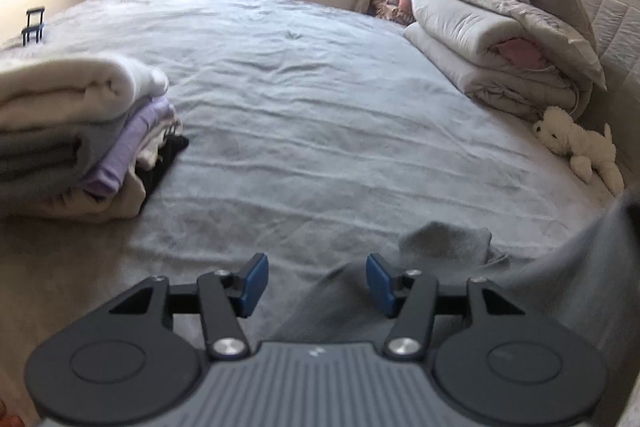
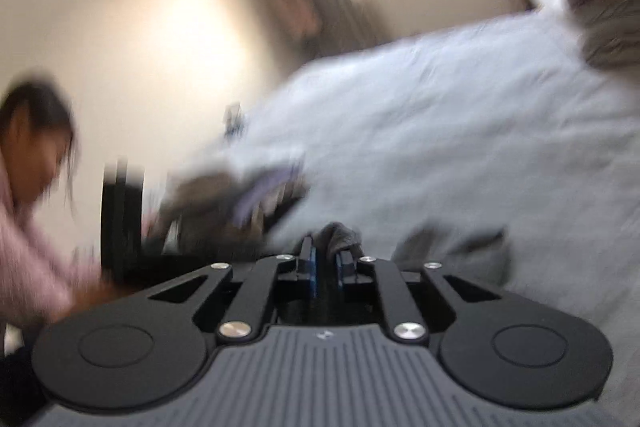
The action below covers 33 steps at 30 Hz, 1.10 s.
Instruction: Fold clothes
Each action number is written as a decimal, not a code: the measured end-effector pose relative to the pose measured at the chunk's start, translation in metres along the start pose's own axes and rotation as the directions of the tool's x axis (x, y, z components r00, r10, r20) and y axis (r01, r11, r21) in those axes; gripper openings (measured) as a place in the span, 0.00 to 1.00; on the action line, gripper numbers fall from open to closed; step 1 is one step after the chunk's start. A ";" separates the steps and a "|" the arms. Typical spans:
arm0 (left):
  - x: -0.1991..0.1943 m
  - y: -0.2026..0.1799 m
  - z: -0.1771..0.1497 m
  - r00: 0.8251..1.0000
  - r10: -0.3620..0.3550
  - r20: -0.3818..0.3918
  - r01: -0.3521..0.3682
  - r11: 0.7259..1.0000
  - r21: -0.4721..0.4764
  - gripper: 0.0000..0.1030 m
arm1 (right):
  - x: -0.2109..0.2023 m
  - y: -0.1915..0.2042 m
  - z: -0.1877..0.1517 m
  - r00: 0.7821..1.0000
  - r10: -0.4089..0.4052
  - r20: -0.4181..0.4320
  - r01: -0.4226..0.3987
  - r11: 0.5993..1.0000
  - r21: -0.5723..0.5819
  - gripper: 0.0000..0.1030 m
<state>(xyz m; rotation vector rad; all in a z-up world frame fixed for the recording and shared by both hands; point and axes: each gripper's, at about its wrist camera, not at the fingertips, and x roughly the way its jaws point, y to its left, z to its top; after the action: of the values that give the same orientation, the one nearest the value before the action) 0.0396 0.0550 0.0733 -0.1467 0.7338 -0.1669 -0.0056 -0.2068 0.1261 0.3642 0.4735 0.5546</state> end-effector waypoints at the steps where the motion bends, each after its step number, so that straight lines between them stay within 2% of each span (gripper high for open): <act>1: -0.001 -0.002 0.001 1.000 -0.003 0.008 0.003 1.000 0.008 0.54 | -0.009 -0.002 0.009 0.998 -0.033 0.053 0.033 0.999 -0.004 0.11; 3: -0.002 -0.004 0.001 1.000 -0.017 0.014 0.017 1.000 0.016 0.54 | -0.026 -0.007 0.024 0.984 -0.097 0.150 0.099 0.995 -0.004 0.11; 5: -0.001 -0.005 0.002 1.000 -0.024 0.011 0.024 1.000 0.017 0.55 | -0.047 -0.012 0.038 0.954 -0.156 0.255 0.159 0.987 0.010 0.11; 7: -0.001 -0.005 0.003 1.000 -0.026 0.008 0.025 1.000 0.012 0.56 | -0.070 -0.012 0.052 0.909 -0.206 0.362 0.216 0.976 0.013 0.11; 9: -0.001 -0.004 0.004 1.000 -0.025 0.009 0.025 1.000 0.012 0.59 | -0.093 -0.008 0.065 0.853 -0.236 0.465 0.258 0.966 0.018 0.11; 12: -0.002 -0.004 0.004 1.000 -0.018 0.015 0.017 1.000 0.022 0.59 | -0.122 0.007 0.081 0.798 -0.176 0.577 0.221 0.975 -0.009 0.11; 14: -0.003 -0.003 0.004 1.000 -0.017 0.017 0.016 1.000 0.020 0.60 | -0.126 0.025 0.084 0.786 -0.154 0.599 0.250 0.965 -0.080 0.11; 15: -0.004 -0.002 0.004 1.000 -0.018 0.016 0.018 1.000 0.015 0.61 | -0.123 0.032 0.081 0.792 -0.146 0.593 0.257 0.961 -0.106 0.11; 16: -0.004 -0.001 0.004 1.000 -0.017 0.013 0.017 1.000 0.011 0.62 | -0.116 0.035 0.077 0.818 -0.134 0.560 0.249 0.959 -0.134 0.11; 17: -0.004 0.000 0.004 1.000 -0.011 0.010 0.011 1.000 0.008 0.63 | -0.107 0.035 0.071 0.855 -0.119 0.504 0.230 0.960 -0.163 0.11; 19: -0.004 0.002 0.003 1.000 0.002 0.006 -0.002 1.000 0.007 0.64 | -0.066 0.032 0.052 0.938 -0.100 0.330 0.177 0.961 -0.211 0.12; 20: -0.005 0.004 0.002 1.000 0.007 0.005 -0.007 1.000 0.007 0.64 | -0.041 0.031 0.041 0.969 -0.096 0.228 0.148 0.963 -0.225 0.12; 21: -0.006 0.005 0.002 1.000 0.008 0.005 -0.008 1.000 0.007 0.64 | -0.016 0.031 0.028 0.987 -0.092 0.135 0.121 0.966 -0.230 0.12; 22: -0.006 0.006 0.001 1.000 0.008 0.004 -0.008 1.000 0.004 0.64 | 0.006 0.031 0.015 0.995 -0.087 0.044 0.095 0.970 -0.226 0.12; 23: -0.007 0.007 0.001 1.000 0.009 0.004 -0.009 1.000 0.003 0.65 | 0.025 0.032 0.003 0.996 -0.079 -0.042 0.068 0.973 -0.222 0.12; 25: -0.009 0.009 0.001 1.000 0.015 0.003 -0.015 1.000 0.004 0.66 | 0.052 0.033 -0.016 0.978 -0.062 -0.197 0.018 0.976 -0.217 0.14; 28: -0.007 0.006 -0.001 0.999 0.030 -0.012 -0.029 0.999 0.038 0.67 | 0.077 0.044 -0.036 0.921 -0.080 -0.382 -0.024 0.965 -0.260 0.14; 30: -0.005 0.000 -0.004 0.999 0.022 -0.025 -0.020 0.997 0.074 0.67 | 0.078 0.048 -0.041 0.901 -0.093 -0.425 -0.045 0.952 -0.303 0.14; 33: -0.004 -0.008 -0.008 0.999 0.004 -0.032 -0.001 0.994 0.108 0.69 | 0.065 0.042 -0.030 0.912 -0.040 -0.409 -0.076 0.961 -0.265 0.16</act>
<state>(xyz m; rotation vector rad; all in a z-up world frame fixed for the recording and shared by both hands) 0.0304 0.0471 0.0720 -0.0398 0.7557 -0.2066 0.0099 -0.1301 0.0990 -0.0218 0.7893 0.7099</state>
